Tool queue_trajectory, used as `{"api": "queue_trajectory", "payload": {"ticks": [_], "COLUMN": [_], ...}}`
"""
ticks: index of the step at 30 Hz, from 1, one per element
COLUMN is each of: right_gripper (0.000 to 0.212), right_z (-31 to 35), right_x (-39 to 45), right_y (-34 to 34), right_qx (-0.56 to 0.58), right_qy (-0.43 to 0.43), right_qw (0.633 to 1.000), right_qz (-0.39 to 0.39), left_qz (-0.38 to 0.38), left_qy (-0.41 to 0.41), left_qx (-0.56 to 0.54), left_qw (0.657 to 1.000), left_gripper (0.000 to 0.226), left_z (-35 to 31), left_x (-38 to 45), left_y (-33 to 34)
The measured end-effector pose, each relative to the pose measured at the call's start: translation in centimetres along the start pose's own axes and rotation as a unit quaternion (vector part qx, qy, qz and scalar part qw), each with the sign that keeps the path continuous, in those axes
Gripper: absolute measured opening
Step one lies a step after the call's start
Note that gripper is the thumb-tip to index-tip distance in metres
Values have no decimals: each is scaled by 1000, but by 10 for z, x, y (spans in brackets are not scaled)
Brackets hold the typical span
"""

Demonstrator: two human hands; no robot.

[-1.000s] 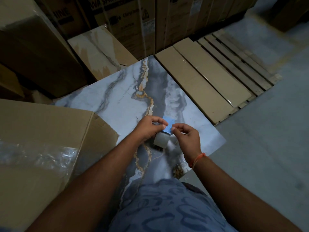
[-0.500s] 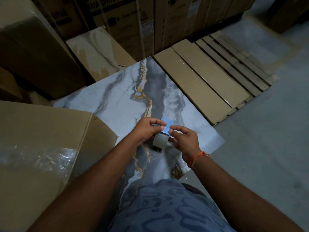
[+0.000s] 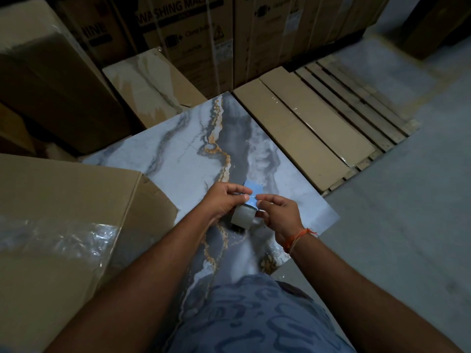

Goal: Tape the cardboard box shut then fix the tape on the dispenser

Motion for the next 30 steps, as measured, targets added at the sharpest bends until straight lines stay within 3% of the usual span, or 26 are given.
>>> {"api": "queue_trajectory", "payload": {"ticks": [4, 6, 13, 20, 22, 27, 30], "right_gripper": [15, 16, 20, 19, 17, 19, 21], "right_z": [-1, -1, -23, -51, -56, -60, -58], "right_x": [0, 0, 8, 18, 20, 20, 18], "right_y": [-1, 0, 4, -7, -14, -32, -37], "right_qx": [26, 41, 47, -62, -63, -58, -66], "right_qy": [-4, -13, -20, -21, -6, 7, 5], "right_qw": [999, 998, 999, 997, 997, 996, 996], "right_qz": [19, 35, 19, -37, -48, -64, -63], "left_qz": [-5, -14, -19, 12, 33, 83, 89], "left_qy": [25, 63, 192, 177, 167, 169, 171], "left_qx": [14, 77, 363, 497, 522, 621, 640], "left_qw": [1000, 995, 912, 850, 836, 761, 743], "left_gripper": [19, 17, 26, 33, 35, 34, 31], "left_z": [-16, -28, -47, -12, -2, 16, 20], "left_x": [-4, -5, -19, -21, -21, -26, -26], "left_y": [-2, -6, 5, 24, 29, 46, 47]}}
Point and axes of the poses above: each hand's wrist, its own x-axis towards the middle knuckle, its own y-axis out of the palm, z = x × y, the point moved 6 cm from there along x, towards the middle knuckle, and after that the axes turned 10 degrees about y, right-handed, at the moved point
